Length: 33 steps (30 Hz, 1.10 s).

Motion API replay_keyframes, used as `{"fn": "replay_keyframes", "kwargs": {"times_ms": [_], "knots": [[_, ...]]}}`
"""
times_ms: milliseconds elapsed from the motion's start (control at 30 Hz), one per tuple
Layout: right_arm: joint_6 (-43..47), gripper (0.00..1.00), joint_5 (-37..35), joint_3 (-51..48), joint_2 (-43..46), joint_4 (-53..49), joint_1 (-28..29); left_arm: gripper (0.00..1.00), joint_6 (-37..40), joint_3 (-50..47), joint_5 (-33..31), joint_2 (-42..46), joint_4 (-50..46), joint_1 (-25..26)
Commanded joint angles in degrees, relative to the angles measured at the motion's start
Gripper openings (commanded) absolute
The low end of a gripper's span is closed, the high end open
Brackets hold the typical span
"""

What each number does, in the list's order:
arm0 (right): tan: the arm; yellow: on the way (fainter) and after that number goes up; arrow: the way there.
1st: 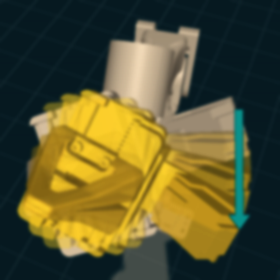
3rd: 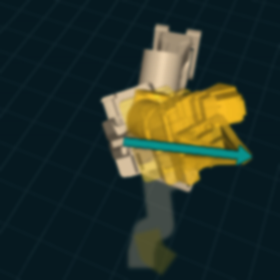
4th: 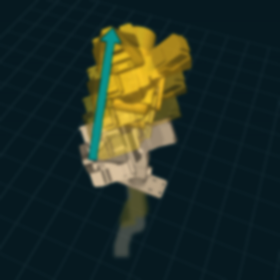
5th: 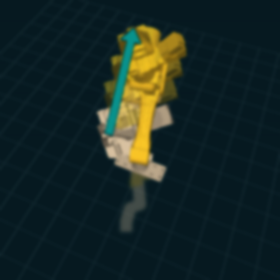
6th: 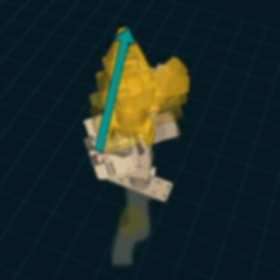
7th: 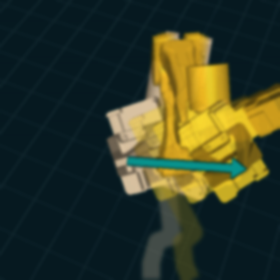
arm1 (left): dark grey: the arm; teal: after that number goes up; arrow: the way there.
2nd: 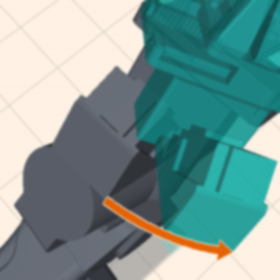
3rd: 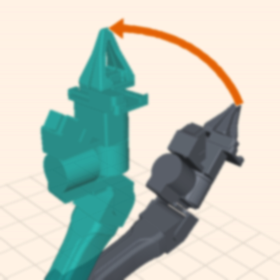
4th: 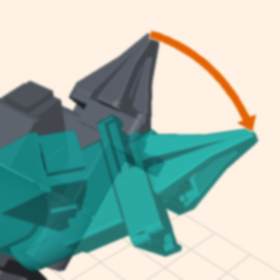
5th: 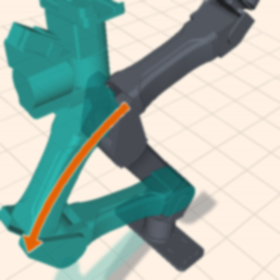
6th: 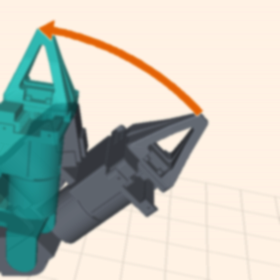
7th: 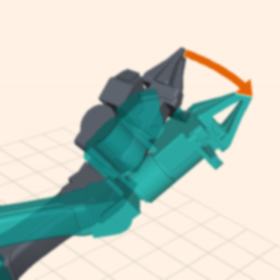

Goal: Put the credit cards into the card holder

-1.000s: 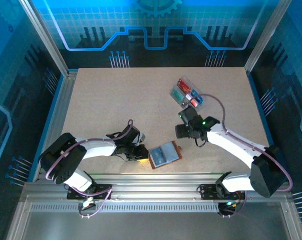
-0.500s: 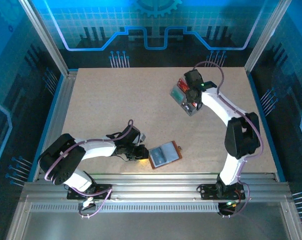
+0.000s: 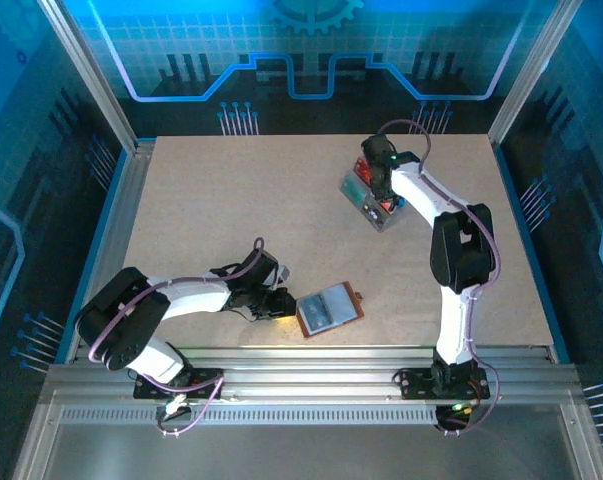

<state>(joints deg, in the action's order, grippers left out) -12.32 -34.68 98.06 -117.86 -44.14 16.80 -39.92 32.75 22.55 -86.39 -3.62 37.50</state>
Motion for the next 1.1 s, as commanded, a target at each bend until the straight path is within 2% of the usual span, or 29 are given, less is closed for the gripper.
{"fn": "replay_keyframes", "kwargs": {"times_ms": [0,167,233,300,433,500,533,600,733,800,900,1067], "knots": [[0.45,0.37,-1.29,1.61,-0.96,-1.56,-0.71,0.19,1.33,0.04,0.06,1.04,-0.16,-0.41],[-0.26,0.39,-2.01,1.72,-0.63,-2.17,-0.46,0.19,1.34,0.04,0.13,1.63,-0.58,-0.53],[-0.6,0.4,-4.12,-0.58,2.42,-0.42,0.7,0.19,1.61,0.36,0.05,2.65,-1.48,-0.82],[-0.26,0.45,-5.73,-3.78,6.56,2.04,2.29,0.19,2.03,0.48,-0.26,4.5,-2.87,-1.54],[-2.08,0.52,-5.78,-5.98,13.15,-1.16,5.66,0.2,3.15,1.69,-1.15,8.9,-6.87,-2.32],[-3.01,0.51,-1.73,-9.82,17.2,-1.27,8.47,0.21,3.41,2.43,-1.43,10.44,-8.17,-2.37],[-3.42,0.47,1.49,-12.45,19.27,-0.82,10.32,0.21,3.38,2.7,-1.24,10.86,-8.33,-2.34],[-3.09,0.41,10.54,-17.59,22.07,1.47,13.88,0.22,3.13,3.05,-0.74,10.91,-7.53,-2.08],[-5.66,0.33,21.6,-26.5,22.57,4.76,21.52,0.21,2.92,3.81,0.48,8.0,-5.89,-1.25],[-7.04,0.29,24.52,-29.76,21.58,6.11,24.52,0.21,2.59,3.78,1.16,6.85,-4.69,-0.86],[-9.43,0.25,24.05,-33.66,21.59,7.27,27.74,0.21,2.4,3.64,1.18,5.78,-3.99,-0.06],[-11.63,0.3,26.91,-39.23,24.48,9.77,29.41,0.21,1.93,2.41,1.61,4.42,-2.16,0.26]]}}
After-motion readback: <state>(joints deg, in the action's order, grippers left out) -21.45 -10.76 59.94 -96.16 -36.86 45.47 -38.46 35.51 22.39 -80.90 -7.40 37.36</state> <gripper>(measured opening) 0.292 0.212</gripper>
